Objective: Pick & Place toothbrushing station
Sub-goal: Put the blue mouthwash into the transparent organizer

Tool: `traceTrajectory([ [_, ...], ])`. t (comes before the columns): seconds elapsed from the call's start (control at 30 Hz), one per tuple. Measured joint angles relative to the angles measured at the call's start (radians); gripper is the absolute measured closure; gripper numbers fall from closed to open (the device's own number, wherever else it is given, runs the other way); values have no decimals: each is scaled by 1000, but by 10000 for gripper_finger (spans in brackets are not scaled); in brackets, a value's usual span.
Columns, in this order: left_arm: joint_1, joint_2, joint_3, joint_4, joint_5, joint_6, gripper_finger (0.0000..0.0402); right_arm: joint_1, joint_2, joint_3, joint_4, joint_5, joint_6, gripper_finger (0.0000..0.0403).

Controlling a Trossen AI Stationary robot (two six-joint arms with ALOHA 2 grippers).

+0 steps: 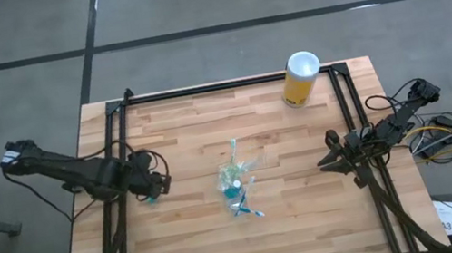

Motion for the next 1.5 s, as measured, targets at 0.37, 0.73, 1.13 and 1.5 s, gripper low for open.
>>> traceTrajectory([
  [0.37, 62, 5, -58, 14, 53, -12, 236, 0, 0, 0, 0, 0, 0, 327],
  [0.73, 146, 9, -188, 197, 143, 43, 236, 0, 0, 0, 0, 0, 0, 327],
  [1.13, 241, 15, -281, 305, 90, 166, 236, 0, 0, 0, 0, 0, 0, 327],
  [1.5, 242, 19, -324, 337, 126, 151, 236, 0, 0, 0, 0, 0, 0, 327],
])
